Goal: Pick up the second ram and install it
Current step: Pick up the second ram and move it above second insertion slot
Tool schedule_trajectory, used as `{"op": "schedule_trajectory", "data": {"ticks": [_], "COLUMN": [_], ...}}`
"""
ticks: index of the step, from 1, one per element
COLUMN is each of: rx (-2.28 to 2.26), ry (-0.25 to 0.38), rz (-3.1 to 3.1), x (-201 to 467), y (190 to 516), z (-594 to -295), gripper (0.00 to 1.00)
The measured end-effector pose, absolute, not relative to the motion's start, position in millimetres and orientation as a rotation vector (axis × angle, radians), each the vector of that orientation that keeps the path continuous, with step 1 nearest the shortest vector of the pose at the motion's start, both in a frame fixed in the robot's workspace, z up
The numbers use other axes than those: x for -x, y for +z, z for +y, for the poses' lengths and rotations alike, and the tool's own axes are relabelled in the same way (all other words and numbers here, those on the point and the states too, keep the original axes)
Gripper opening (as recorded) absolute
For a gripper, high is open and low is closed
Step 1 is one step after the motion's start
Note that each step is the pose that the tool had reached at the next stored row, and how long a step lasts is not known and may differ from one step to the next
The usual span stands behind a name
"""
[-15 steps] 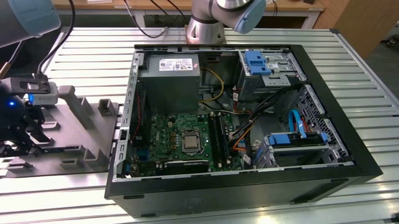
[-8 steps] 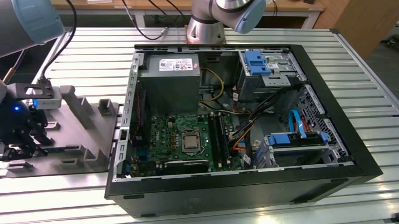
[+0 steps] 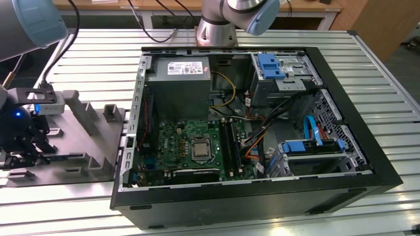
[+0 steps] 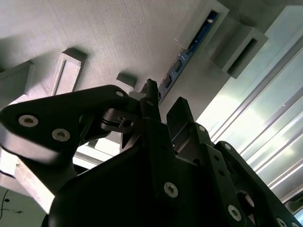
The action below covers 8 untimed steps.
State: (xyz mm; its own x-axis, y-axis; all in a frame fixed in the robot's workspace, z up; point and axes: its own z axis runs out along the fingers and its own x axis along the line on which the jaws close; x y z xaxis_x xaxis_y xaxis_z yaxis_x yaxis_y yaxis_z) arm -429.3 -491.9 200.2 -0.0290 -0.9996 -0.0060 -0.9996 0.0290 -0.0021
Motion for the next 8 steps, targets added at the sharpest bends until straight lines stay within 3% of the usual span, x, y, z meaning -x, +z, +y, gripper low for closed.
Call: {"op": "schedule_trajectory", "data": {"ticks": [8], "rx": [2.186], "ry": [0.004], "rz": [2.248], "x": [433.6], "y": [198.4], "z": [-491.1], "gripper": [0.35]}}
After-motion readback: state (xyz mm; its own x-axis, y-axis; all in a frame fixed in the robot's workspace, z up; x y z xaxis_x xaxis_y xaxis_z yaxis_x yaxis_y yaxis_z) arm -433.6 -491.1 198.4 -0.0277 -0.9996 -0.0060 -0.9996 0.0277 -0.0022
